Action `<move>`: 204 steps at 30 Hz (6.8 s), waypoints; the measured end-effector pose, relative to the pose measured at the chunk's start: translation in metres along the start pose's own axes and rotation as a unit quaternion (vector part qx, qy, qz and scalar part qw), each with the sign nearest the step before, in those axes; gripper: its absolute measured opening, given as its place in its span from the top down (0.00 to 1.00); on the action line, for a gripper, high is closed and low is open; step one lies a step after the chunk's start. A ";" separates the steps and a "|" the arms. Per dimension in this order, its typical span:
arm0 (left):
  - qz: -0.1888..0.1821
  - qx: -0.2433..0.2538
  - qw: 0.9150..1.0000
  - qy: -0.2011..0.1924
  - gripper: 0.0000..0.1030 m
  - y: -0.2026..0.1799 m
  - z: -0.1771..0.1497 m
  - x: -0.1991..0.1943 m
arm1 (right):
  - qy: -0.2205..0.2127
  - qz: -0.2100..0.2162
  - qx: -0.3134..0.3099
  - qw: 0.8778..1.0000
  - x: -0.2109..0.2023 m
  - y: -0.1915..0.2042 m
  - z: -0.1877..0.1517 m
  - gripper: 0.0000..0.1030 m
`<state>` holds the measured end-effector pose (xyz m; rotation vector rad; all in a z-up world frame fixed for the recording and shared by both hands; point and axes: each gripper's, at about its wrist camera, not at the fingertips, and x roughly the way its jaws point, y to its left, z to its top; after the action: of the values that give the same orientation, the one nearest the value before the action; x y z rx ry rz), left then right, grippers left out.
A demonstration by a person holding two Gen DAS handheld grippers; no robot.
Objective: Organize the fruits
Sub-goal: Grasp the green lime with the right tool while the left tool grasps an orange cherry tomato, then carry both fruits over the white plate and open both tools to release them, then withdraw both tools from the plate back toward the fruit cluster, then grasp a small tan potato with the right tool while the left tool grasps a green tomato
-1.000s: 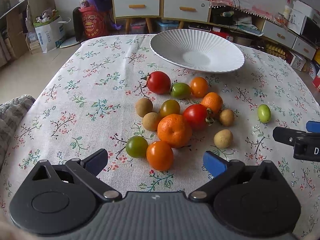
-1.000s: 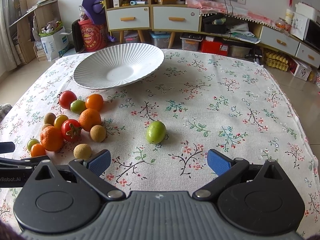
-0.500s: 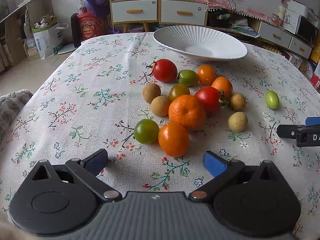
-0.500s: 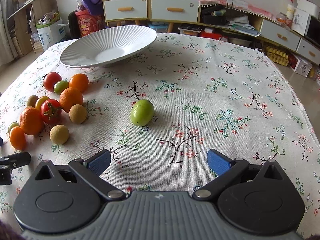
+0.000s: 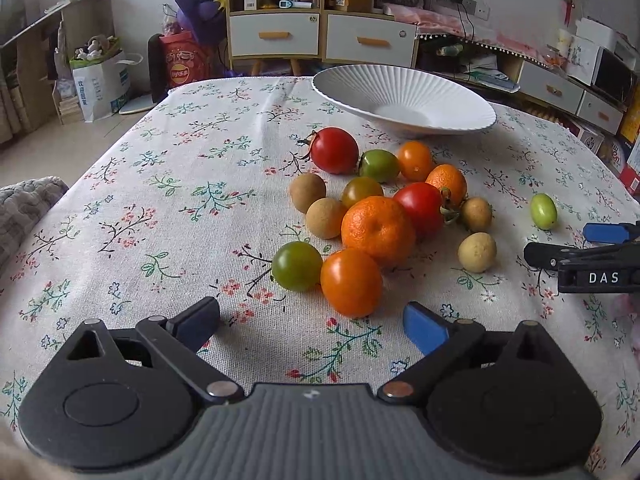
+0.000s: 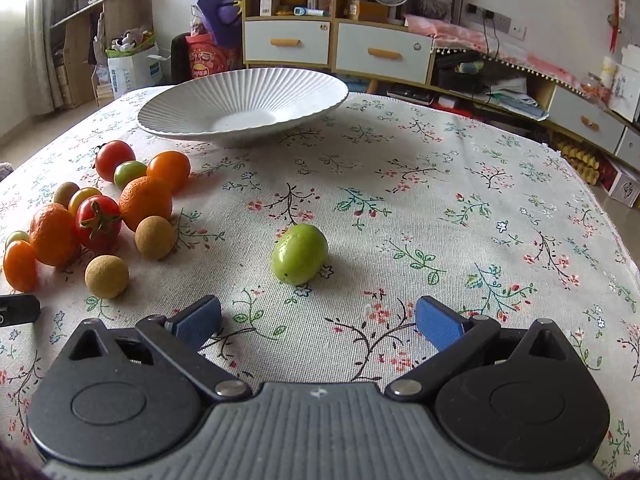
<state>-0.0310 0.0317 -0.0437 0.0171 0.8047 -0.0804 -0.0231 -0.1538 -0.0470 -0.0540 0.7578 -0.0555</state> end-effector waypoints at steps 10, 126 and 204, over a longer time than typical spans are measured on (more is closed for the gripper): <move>-0.041 -0.026 0.999 0.000 0.35 0.002 0.003 -0.009 | -0.019 0.008 -0.023 1.000 -0.001 0.006 0.001 0.16; -0.143 0.089 0.986 -0.007 0.31 -0.013 0.143 0.055 | -0.016 0.121 -0.024 0.992 -0.003 0.000 0.121 0.25; -0.186 0.099 0.978 -0.001 0.47 0.065 0.016 0.027 | 0.016 0.143 -0.096 0.985 -0.006 0.084 0.015 0.51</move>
<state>0.0044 0.0944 -0.0534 0.0553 0.7877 -0.5148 -0.0145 -0.0693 -0.0381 -0.1264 0.7947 0.2916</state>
